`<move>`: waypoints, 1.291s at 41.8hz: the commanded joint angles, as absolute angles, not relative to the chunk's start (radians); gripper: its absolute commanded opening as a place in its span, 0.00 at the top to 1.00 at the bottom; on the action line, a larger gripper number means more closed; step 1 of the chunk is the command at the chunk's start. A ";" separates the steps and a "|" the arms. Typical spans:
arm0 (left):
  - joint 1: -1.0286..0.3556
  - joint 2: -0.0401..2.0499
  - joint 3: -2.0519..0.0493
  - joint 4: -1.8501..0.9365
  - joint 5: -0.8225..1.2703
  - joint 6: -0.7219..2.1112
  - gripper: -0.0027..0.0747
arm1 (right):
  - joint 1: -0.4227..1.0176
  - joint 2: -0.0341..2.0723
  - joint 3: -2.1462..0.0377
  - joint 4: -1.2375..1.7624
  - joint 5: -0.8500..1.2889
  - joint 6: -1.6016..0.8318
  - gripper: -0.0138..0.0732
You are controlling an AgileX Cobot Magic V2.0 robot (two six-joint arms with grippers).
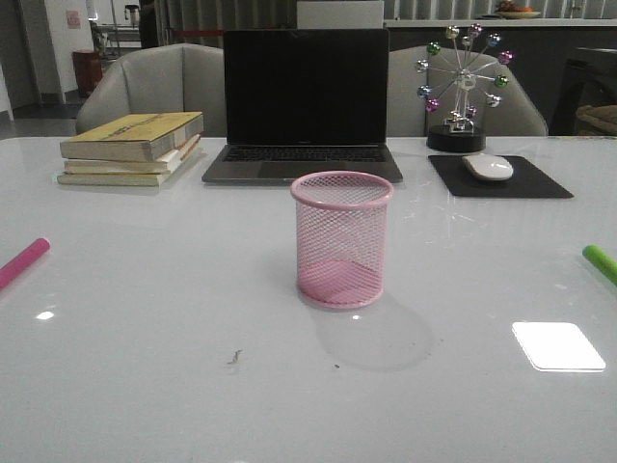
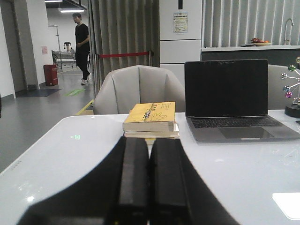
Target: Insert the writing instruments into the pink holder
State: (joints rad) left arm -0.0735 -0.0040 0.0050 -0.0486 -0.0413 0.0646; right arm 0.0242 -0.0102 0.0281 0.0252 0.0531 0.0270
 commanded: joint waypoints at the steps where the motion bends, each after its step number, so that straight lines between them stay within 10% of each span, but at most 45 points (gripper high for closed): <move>1: -0.071 -0.024 0.009 -0.055 -0.135 0.058 0.84 | 0.018 -0.030 0.024 0.028 -0.039 0.025 0.78; 39: -0.071 -0.024 0.009 -0.053 -0.168 0.058 0.84 | 0.018 -0.030 0.016 0.028 -0.096 0.025 0.78; 54: -0.078 -0.008 -0.273 -0.053 -0.079 0.058 0.84 | 0.018 0.001 -0.355 0.028 0.098 0.025 0.78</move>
